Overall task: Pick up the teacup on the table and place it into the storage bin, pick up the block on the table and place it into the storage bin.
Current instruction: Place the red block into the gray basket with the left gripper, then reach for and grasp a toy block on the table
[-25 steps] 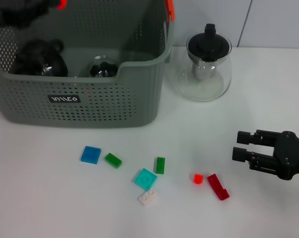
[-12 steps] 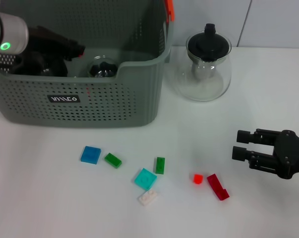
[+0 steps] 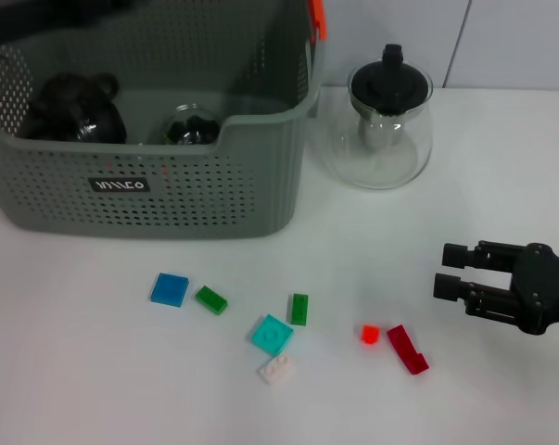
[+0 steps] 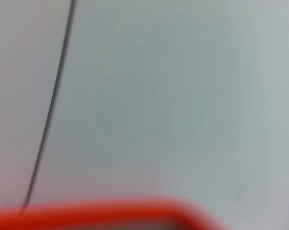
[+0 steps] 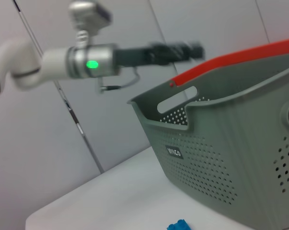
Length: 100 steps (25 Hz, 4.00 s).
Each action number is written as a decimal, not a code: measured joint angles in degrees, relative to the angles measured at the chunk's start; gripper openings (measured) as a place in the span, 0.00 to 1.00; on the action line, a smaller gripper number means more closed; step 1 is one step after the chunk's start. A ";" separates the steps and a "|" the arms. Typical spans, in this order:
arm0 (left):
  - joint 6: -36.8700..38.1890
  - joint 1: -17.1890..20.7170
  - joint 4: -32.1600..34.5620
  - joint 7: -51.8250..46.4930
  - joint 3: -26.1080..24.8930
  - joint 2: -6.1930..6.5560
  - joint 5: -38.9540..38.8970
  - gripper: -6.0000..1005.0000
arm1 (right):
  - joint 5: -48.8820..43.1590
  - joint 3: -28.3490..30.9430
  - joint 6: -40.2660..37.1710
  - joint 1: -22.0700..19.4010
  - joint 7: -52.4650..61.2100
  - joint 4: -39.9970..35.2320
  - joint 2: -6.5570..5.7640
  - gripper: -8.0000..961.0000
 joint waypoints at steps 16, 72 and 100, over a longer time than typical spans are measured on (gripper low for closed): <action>30.58 15.59 -11.53 44.07 -10.08 -3.89 8.99 0.82 | 0.00 -0.06 0.28 0.27 0.38 -0.01 0.11 0.61; 4.21 11.57 -18.38 53.19 -1.53 -6.33 19.17 0.73 | 0.00 -0.01 0.40 -0.33 0.53 0.00 -0.02 0.61; -1.83 7.99 -23.75 56.78 -1.30 -6.20 19.40 0.70 | 0.00 0.14 0.20 -0.42 0.53 0.52 -0.04 0.61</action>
